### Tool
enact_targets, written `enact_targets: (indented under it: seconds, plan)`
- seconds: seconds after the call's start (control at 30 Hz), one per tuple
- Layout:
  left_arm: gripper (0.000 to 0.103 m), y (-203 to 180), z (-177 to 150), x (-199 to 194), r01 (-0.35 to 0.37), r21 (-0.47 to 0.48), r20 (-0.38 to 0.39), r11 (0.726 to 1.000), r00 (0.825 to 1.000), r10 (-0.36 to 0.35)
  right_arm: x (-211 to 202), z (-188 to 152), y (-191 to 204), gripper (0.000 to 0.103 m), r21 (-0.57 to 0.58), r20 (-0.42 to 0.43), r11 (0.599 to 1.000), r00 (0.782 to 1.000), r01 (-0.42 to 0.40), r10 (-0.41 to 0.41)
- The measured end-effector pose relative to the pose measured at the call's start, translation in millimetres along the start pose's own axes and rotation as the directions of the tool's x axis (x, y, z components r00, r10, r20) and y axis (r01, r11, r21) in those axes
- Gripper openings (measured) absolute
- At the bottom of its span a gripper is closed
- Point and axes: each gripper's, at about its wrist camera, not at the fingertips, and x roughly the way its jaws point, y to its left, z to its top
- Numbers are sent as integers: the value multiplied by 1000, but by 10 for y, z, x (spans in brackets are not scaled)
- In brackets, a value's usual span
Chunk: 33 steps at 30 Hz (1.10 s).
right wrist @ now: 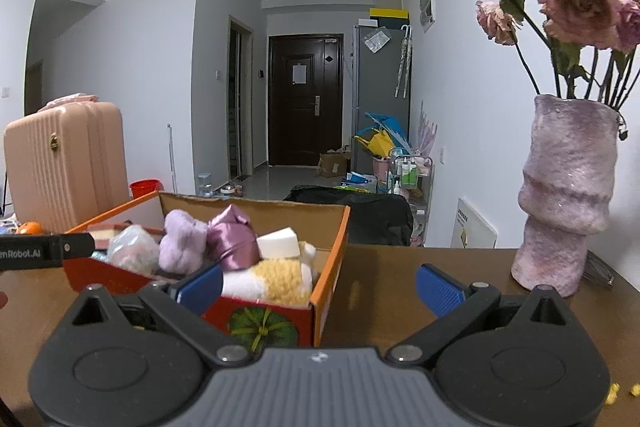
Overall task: Organize soft objects
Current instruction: 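Withdraw both tools from the box toward the white roll and blue carton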
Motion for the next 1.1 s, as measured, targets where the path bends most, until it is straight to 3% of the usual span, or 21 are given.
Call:
enact_targets:
  seconds: [1.1]
  plan:
    - [103, 31, -479, -1003, 74, 39, -90, 997, 993, -70, -1245, -483, 248, 103, 4, -42, 1000, 999, 13, -13]
